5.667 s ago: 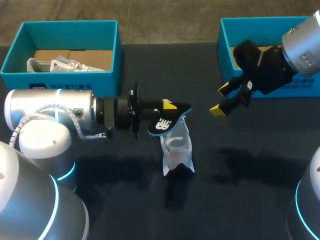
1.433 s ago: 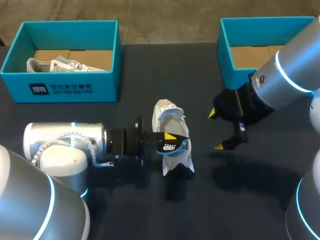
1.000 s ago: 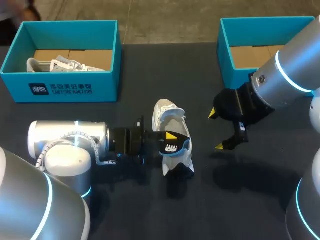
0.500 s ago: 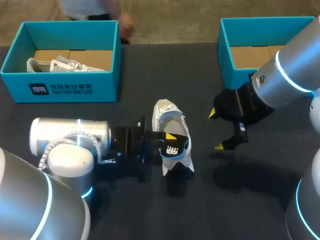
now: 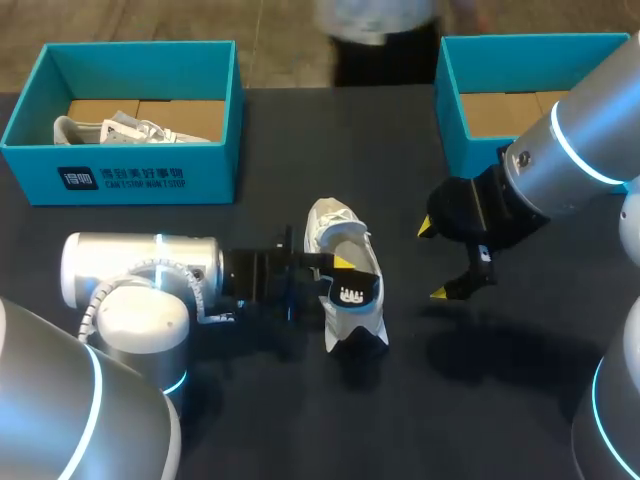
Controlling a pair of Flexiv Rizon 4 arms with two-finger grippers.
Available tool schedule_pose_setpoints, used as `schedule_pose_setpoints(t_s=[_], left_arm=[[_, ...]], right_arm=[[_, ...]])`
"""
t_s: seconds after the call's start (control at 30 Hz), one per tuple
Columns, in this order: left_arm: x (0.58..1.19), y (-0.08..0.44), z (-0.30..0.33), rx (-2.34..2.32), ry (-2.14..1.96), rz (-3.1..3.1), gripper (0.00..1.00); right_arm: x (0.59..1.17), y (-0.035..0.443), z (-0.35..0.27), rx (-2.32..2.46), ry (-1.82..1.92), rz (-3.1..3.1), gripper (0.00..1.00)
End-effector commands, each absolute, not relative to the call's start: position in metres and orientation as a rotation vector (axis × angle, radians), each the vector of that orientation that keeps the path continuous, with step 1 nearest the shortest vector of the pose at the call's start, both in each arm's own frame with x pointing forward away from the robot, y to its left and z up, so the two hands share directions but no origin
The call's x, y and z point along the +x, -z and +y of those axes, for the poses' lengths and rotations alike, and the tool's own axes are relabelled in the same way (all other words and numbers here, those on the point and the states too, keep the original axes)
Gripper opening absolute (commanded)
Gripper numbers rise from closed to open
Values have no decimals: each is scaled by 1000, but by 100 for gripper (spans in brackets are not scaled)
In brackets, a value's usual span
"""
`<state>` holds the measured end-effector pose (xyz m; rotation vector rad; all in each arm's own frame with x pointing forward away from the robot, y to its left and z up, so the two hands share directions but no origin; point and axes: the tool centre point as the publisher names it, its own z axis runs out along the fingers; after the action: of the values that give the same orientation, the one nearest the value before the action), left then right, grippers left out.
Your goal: Take the shoe out of the shoebox, open the shoe tongue, remove and reinsert the insole, then place the shoe into the shoebox
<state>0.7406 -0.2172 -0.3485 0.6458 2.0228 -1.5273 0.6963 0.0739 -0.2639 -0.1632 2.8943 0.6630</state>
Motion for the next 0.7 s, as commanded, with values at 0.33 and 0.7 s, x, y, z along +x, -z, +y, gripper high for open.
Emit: schedule_pose_setpoints(t_s=[0.33,0.7], left_arm=[[722,328,-215,657,1526,2005,23],[720,333,-215,724,1462,2043,0]], right_arm=[[696,265,74,-164,-665,2894,100],[696,265,74,-164,-665,2894,100]])
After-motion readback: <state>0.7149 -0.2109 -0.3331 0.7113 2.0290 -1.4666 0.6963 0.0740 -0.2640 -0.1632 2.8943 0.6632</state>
